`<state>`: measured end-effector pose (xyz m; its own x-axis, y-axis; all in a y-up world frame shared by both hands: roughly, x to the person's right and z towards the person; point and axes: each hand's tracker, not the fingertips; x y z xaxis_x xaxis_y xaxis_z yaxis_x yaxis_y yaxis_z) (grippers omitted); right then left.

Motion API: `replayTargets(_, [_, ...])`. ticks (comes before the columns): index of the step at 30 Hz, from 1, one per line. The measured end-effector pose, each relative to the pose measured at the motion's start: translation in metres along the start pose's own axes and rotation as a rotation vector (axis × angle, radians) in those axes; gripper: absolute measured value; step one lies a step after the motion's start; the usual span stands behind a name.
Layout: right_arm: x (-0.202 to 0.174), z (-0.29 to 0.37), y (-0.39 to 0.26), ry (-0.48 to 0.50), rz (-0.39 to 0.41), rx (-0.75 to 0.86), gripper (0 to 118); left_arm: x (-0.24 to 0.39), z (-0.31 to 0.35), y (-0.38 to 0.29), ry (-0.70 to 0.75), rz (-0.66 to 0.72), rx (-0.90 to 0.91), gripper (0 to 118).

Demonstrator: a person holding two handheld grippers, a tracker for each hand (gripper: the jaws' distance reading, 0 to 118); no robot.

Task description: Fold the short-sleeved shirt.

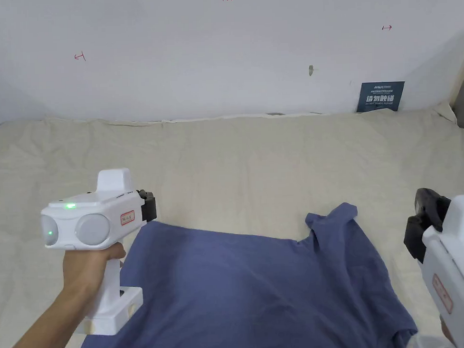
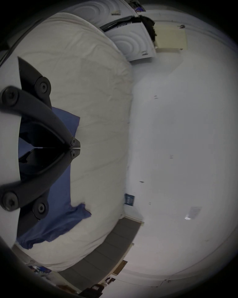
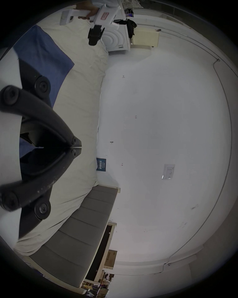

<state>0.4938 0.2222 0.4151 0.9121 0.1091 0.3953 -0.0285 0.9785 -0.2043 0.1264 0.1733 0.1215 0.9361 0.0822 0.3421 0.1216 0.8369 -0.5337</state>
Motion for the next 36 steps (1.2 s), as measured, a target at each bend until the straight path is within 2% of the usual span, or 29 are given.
replayTargets(3, [-0.001,-0.026,-0.005,-0.008,0.005,-0.032,1,-0.017,-0.059,0.009,0.011,-0.04,-0.086,1])
replayTargets(4, [-0.002,-0.035,-0.008,-0.011,0.006,-0.043,1,-0.022,-0.079,0.011,0.008,-0.059,-0.134,5])
replayTargets(5, [-0.003,-0.043,-0.01,-0.015,0.007,-0.054,1,-0.026,-0.097,0.011,0.026,-0.074,-0.168,18])
replayTargets(7, [-0.004,-0.063,-0.015,-0.022,0.012,-0.076,1,-0.041,-0.136,0.007,0.053,-0.041,-0.22,79])
replayTargets(8, [-0.004,-0.071,-0.018,-0.026,0.014,-0.085,1,-0.047,-0.152,0.003,0.042,-0.021,-0.264,95])
replayTargets(9, [-0.005,-0.08,-0.022,-0.032,0.018,-0.099,1,-0.053,-0.169,-0.003,0.065,0.002,-0.292,101])
replayTargets(10, [-0.005,-0.087,-0.026,-0.035,0.018,-0.109,1,-0.056,-0.181,-0.009,0.083,0.009,-0.318,101])
replayTargets(11, [-0.005,-0.094,-0.03,-0.038,0.018,-0.122,1,-0.051,-0.181,-0.013,0.105,0.008,-0.33,111])
replayTargets(14, [-0.005,-0.113,-0.043,-0.048,0.016,-0.167,1,-0.059,-0.209,-0.033,0.162,0.019,-0.38,101])
replayTargets(17, [-0.003,-0.127,-0.057,-0.05,0.012,-0.224,1,-0.068,-0.236,-0.053,0.158,0.025,-0.455,80])
replayTargets(19, [0.0,-0.136,-0.065,-0.04,-0.008,-0.28,1,-0.058,-0.22,-0.055,0.176,0.022,-0.346,72])
replayTargets(20, [0.003,-0.141,-0.068,-0.039,-0.028,-0.309,1,-0.056,-0.216,-0.055,0.158,0.026,-0.359,64])
replayTargets(22, [0.007,-0.156,-0.076,-0.069,-0.041,-0.385,8,-0.053,-0.206,-0.056,0.155,-0.014,-0.323,38])
replayTargets(23, [0.008,-0.164,-0.081,-0.082,-0.057,-0.41,16,-0.056,-0.211,-0.054,0.152,-0.048,-0.325,18])
replayTargets(24, [0.011,-0.175,-0.087,-0.076,-0.09,-0.439,31,-0.057,-0.208,-0.052,0.1,-0.039,-0.326,3])
replayTargets(26, [0.016,-0.195,-0.096,-0.052,-0.13,-0.499,66,-0.055,-0.197,-0.048,0.112,-0.043,-0.318,3])
replayTargets(27, [0.016,-0.209,-0.103,-0.032,-0.113,-0.557,85,-0.048,-0.188,-0.042,0.092,-0.039,-0.292,3])
replayTargets(28, [0.017,-0.222,-0.111,-0.027,-0.11,-0.598,98,-0.047,-0.178,-0.038,0.091,-0.029,-0.258,3])
replayTargets(29, [0.016,-0.234,-0.119,-0.039,-0.107,-0.64,106,-0.046,-0.169,-0.034,0.082,-0.026,-0.247,3])
replayTargets(30, [0.014,-0.247,-0.128,-0.035,-0.071,-0.685,106,-0.045,-0.159,-0.03,0.067,-0.019,-0.217,3])
replayTargets(32, [0.011,-0.267,-0.147,-0.054,-0.053,-0.755,106,-0.035,-0.135,-0.021,0.05,-0.016,-0.197,3])
replayTargets(33, [0.007,-0.277,-0.156,-0.05,-0.037,-0.814,101,-0.034,-0.126,-0.019,0.042,-0.014,-0.186,3])
replayTargets(35, [0.004,-0.29,-0.177,-0.05,-0.032,-0.925,80,-0.036,-0.12,-0.017,0.035,-0.02,-0.171,3])
replayTargets(36, [0.0,-0.292,-0.187,-0.065,-0.016,-0.961,78,-0.036,-0.115,-0.016,0.034,-0.021,-0.168,3])
